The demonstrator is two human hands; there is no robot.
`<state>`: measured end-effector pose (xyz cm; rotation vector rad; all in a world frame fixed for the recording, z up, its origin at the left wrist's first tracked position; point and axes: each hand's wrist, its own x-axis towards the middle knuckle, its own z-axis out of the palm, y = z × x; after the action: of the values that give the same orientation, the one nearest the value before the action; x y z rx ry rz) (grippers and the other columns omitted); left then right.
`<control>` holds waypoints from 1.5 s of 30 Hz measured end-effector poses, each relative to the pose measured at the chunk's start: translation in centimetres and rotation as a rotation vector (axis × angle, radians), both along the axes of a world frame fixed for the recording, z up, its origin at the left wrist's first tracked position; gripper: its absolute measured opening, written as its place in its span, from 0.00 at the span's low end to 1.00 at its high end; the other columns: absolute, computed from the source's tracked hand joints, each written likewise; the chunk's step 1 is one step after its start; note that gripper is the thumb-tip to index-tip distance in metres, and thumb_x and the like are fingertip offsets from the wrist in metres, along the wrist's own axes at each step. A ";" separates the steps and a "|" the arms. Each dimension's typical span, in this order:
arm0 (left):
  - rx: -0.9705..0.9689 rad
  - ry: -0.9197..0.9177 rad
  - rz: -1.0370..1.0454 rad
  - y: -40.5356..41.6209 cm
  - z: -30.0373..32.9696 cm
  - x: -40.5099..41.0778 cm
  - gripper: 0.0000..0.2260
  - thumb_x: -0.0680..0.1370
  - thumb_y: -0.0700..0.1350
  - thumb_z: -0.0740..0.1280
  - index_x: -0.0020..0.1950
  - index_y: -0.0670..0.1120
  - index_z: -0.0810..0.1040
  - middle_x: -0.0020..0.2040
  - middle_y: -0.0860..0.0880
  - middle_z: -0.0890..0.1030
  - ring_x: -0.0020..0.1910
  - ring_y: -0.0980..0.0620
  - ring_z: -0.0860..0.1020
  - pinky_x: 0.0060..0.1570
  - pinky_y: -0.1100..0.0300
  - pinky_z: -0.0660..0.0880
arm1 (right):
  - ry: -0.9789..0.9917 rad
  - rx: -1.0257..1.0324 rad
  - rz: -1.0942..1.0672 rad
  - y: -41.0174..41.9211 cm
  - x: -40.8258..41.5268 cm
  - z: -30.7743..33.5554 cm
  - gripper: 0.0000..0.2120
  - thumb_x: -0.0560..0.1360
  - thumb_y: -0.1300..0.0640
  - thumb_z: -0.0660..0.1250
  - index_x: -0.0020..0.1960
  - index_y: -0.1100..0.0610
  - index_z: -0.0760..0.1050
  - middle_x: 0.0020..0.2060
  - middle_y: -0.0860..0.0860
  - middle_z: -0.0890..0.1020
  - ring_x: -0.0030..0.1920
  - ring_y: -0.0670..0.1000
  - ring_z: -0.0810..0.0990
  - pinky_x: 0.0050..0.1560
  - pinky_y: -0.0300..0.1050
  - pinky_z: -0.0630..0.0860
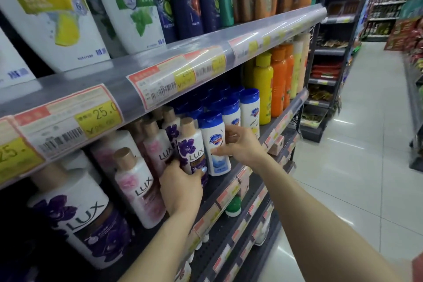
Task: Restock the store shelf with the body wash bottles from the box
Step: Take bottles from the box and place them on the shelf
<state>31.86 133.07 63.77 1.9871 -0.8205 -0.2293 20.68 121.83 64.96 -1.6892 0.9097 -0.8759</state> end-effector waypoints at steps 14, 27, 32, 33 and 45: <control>-0.094 -0.082 0.041 0.4 -1.2 -0.5 0.17 0.67 0.49 0.76 0.49 0.46 0.75 0.50 0.46 0.84 0.49 0.42 0.82 0.45 0.51 0.78 | -0.068 -0.231 -0.166 1.5 0.3 -2.6 0.21 0.70 0.63 0.73 0.62 0.57 0.77 0.43 0.41 0.80 0.40 0.24 0.75 0.39 0.19 0.70; -0.004 -0.187 -0.011 0.1 -2.0 -0.1 0.12 0.70 0.47 0.74 0.48 0.44 0.76 0.48 0.44 0.84 0.48 0.41 0.82 0.46 0.47 0.79 | -0.084 -0.291 -0.237 1.8 0.4 -4.2 0.24 0.72 0.61 0.72 0.66 0.56 0.74 0.53 0.46 0.80 0.51 0.44 0.77 0.42 0.17 0.68; -0.011 -0.238 -0.011 0.0 -2.3 -0.4 0.15 0.71 0.47 0.72 0.51 0.44 0.71 0.50 0.42 0.83 0.49 0.38 0.81 0.46 0.44 0.78 | 0.082 -0.280 -0.224 2.4 0.4 -5.7 0.32 0.69 0.55 0.75 0.70 0.52 0.67 0.51 0.42 0.76 0.53 0.47 0.78 0.54 0.42 0.77; -0.021 -0.242 -0.015 0.0 -2.3 -0.5 0.15 0.71 0.47 0.72 0.52 0.44 0.70 0.51 0.42 0.82 0.49 0.38 0.81 0.46 0.44 0.78 | 0.099 -0.272 -0.228 2.6 0.5 -5.8 0.33 0.69 0.54 0.75 0.70 0.51 0.67 0.52 0.43 0.76 0.52 0.48 0.78 0.54 0.44 0.76; -0.021 -0.253 -0.012 -0.4 -2.2 -0.1 0.14 0.71 0.46 0.72 0.51 0.44 0.72 0.52 0.44 0.83 0.50 0.41 0.81 0.47 0.47 0.78 | 0.315 -0.242 -0.320 2.2 2.0 -5.6 0.21 0.70 0.53 0.73 0.60 0.56 0.71 0.57 0.52 0.76 0.58 0.53 0.75 0.51 0.43 0.69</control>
<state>31.76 132.67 61.57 2.0175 -0.9904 0.0258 22.69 124.02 59.34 -1.9590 1.3600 -0.9766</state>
